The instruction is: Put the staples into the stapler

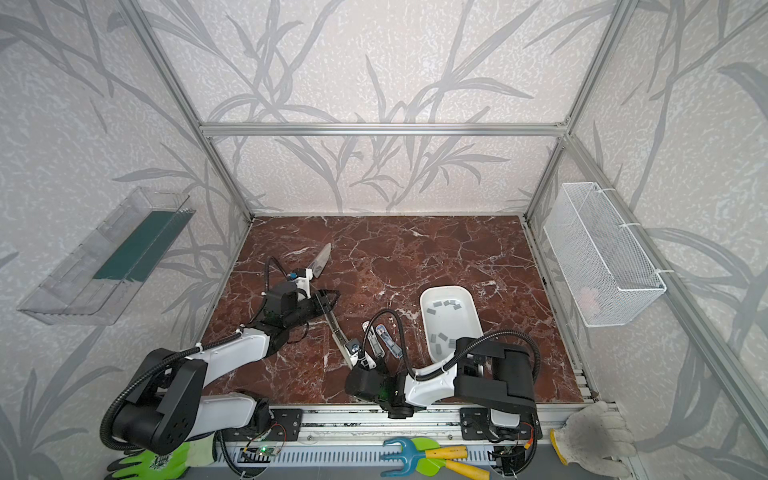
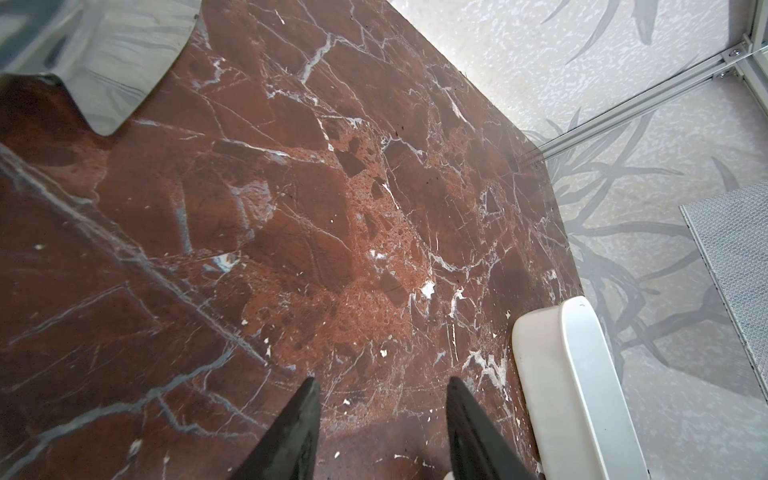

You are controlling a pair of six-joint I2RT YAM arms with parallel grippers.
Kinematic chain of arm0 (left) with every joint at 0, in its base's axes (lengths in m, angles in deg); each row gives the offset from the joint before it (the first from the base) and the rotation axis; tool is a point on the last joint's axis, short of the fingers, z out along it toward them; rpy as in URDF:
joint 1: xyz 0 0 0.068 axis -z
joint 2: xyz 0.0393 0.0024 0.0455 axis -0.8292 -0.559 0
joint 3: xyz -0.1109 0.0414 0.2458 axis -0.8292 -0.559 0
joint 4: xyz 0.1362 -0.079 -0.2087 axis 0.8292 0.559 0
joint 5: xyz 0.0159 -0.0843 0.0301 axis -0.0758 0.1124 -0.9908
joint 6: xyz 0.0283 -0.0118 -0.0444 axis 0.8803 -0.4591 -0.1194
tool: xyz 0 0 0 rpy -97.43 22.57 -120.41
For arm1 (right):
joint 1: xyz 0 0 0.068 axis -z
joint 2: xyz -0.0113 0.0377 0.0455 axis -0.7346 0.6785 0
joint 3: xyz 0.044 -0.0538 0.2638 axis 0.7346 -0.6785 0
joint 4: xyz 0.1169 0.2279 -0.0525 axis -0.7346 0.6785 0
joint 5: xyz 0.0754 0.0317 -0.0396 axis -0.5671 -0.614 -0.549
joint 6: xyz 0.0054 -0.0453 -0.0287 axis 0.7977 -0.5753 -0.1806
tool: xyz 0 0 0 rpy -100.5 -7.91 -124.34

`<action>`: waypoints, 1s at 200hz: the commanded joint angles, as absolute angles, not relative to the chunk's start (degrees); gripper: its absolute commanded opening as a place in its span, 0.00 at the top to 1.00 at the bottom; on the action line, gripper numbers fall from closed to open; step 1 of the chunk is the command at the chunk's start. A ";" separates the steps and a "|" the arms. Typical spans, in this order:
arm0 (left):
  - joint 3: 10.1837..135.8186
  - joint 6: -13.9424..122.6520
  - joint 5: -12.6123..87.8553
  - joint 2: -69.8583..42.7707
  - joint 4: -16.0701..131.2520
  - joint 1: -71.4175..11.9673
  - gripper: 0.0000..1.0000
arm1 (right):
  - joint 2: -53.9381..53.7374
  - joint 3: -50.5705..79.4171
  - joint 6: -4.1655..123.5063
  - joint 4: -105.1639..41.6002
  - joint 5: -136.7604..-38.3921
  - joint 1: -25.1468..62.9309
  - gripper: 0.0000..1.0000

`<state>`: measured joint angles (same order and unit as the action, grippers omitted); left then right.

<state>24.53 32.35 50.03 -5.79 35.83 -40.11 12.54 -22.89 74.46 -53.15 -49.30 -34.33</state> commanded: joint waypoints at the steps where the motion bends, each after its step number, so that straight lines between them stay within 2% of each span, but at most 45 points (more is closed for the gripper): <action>1: 25.55 33.68 51.37 -3.23 33.94 -39.12 0.51 | 13.52 -22.74 73.35 -54.57 -50.36 -35.25 1.00; 47: 25.74 36.49 49.04 1.59 37.06 -35.49 0.50 | 13.26 -23.11 73.17 -55.16 -49.59 -35.30 1.00; 87: 23.92 40.85 41.72 5.03 38.11 -27.36 0.50 | 13.08 -23.91 73.02 -57.19 -49.66 -35.30 1.00; 120: 20.27 44.11 38.15 5.93 35.78 -24.58 0.50 | 13.60 -24.35 73.08 -59.14 -49.44 -35.27 1.00; 200: 13.22 52.93 39.71 11.07 30.82 -20.95 0.47 | 14.31 -24.10 73.29 -59.85 -49.05 -35.30 1.00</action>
<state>15.52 50.89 35.74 8.81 32.75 -23.22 13.07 -24.46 74.26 -56.86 -48.44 -34.85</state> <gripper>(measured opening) 0.519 0.182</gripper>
